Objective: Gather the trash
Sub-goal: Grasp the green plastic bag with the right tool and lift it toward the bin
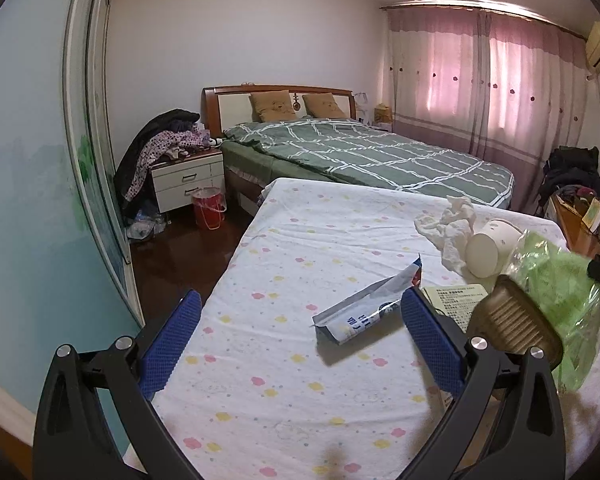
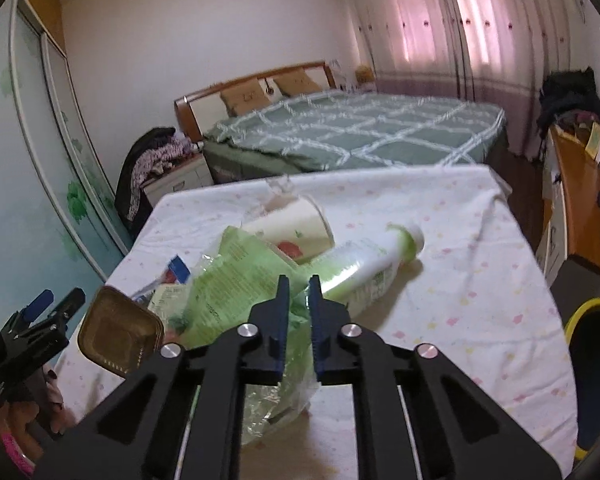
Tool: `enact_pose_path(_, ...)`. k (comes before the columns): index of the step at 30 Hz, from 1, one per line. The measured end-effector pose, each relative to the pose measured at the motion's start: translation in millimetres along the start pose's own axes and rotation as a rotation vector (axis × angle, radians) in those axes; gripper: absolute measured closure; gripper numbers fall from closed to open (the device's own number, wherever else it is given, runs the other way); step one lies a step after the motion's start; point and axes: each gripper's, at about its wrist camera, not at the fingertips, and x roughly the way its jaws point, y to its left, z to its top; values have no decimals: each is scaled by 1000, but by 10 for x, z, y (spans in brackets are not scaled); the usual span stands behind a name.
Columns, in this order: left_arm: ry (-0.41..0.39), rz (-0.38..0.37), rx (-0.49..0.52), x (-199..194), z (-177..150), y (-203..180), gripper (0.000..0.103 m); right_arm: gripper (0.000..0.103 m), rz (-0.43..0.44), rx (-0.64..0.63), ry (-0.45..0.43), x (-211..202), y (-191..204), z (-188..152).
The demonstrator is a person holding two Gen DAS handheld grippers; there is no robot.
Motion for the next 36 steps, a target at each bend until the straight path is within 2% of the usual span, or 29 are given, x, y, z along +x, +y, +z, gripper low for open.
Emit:
enact_pose_path(4, -2, -1, 1, -1, -2, -14, 5, 94, -46, 18, -82, -172, -89, 67)
enact_pose_path(10, 2, -3, -1, -5, -10, -37, 5, 94, -93, 93, -161, -470, -344, 144)
enact_pose_path(16, 5, -11, -1, -1, -18, -67, 5, 94, -337, 154, -262, -794, -810, 164)
enact_pose_path(19, 3, -16, 0, -3, -21, -82, 5, 94, -453, 251, -266, -909, -1221, 125)
enact_pose_path(24, 5, -27, 4, -4, -30, -114, 5, 94, -706, 390, -247, -1037, -1847, -14)
enact_pose_path(27, 6, -30, 6, 1, -37, -128, 5, 94, -799, 458, -210, -1007, -2149, -135)
enact_pose_path(30, 9, -33, 1, 3, -38, -127, 5, 94, -855, 506, -176, -997, -2348, -239)
enact_pose_path(36, 15, -46, 3, 10, -42, -138, 5, 93, -976, 558, -181, -1067, -2568, -336)
